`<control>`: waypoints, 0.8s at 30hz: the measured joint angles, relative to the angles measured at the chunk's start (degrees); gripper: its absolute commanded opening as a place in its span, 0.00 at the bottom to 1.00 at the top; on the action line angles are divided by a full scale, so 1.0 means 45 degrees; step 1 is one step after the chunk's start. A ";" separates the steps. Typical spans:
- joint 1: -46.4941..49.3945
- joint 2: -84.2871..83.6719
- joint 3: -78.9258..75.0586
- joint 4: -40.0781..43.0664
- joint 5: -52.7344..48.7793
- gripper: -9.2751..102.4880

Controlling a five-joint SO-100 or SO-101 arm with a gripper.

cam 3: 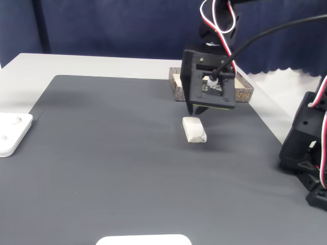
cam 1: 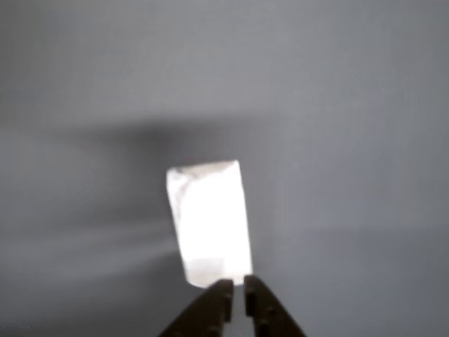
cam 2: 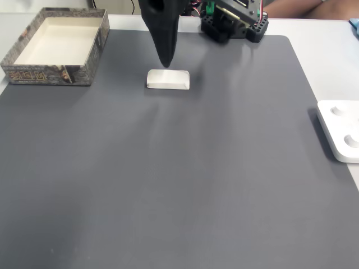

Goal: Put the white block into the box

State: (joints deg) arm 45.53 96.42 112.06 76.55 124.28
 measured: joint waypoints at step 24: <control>-0.0020 -0.0117 0.0000 -0.0430 0.0703 0.34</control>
State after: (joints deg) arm 45.44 95.89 112.06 74.62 127.44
